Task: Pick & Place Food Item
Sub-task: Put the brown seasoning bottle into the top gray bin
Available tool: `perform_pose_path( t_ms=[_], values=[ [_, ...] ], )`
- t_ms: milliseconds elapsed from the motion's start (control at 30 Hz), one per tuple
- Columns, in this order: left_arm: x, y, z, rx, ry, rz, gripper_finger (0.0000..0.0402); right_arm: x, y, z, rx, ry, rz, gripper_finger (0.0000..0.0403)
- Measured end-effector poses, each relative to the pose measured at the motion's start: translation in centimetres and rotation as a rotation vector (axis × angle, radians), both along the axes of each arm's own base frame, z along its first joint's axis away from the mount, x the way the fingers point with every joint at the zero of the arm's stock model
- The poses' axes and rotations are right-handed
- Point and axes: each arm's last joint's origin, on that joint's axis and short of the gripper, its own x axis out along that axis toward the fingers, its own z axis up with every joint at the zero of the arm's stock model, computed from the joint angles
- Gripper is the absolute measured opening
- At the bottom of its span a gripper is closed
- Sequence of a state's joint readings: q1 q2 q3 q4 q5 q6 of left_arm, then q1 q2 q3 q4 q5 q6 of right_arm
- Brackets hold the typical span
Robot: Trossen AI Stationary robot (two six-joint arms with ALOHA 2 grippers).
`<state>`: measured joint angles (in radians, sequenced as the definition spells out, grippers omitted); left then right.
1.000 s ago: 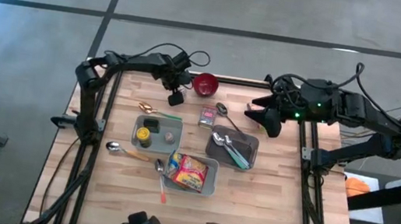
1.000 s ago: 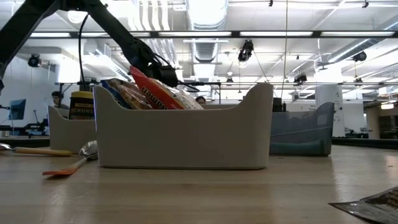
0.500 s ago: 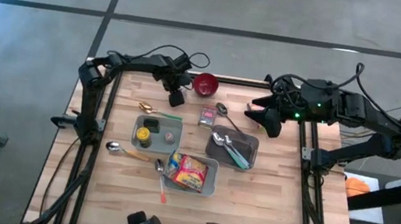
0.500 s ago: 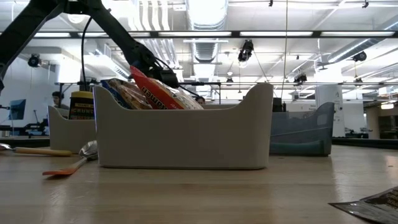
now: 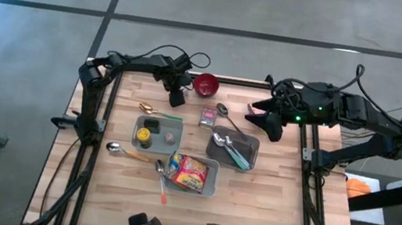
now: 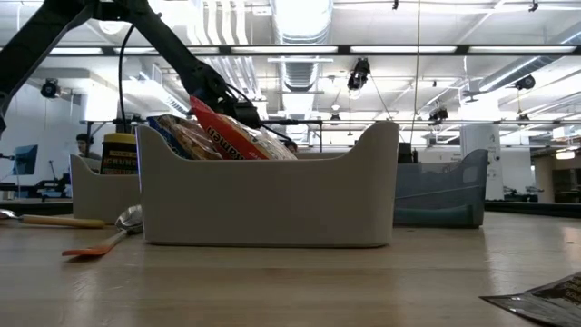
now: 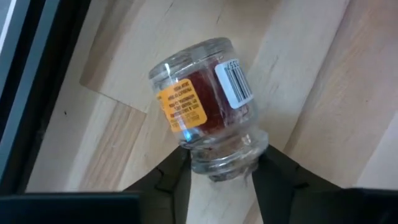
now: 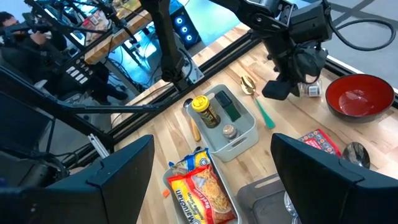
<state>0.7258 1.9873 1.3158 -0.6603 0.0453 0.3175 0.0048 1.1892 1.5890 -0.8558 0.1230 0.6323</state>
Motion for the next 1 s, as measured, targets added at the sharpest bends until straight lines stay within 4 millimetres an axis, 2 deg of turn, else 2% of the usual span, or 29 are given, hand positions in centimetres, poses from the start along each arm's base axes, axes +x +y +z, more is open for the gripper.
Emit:
perform_pose_path(
  t_ms=[167, 700, 833, 1000],
  values=[
    [-0.2, -0.2, 0.0, -0.033, 0.007, 0.029, 0.0099, 0.0, 0.0, 0.0, 0.001, 0.000, -0.001, 0.0317],
    [-0.7, -1.0, 0.1, -0.164, 0.027, 0.122, 0.0108, 0.0, 0.0, 0.0, 0.003, 0.000, -0.002, 0.0317],
    [-1.0, -1.2, 0.0, -0.206, 0.042, 0.153, 0.0140, 0.0, 0.0, 0.0, 0.003, 0.000, -0.002, 0.0317],
    [-1.2, -1.6, 0.1, -0.283, 0.045, 0.224, 0.0215, 0.0, 0.0, 0.0, 0.003, 0.000, -0.002, 0.0317]
  ],
)
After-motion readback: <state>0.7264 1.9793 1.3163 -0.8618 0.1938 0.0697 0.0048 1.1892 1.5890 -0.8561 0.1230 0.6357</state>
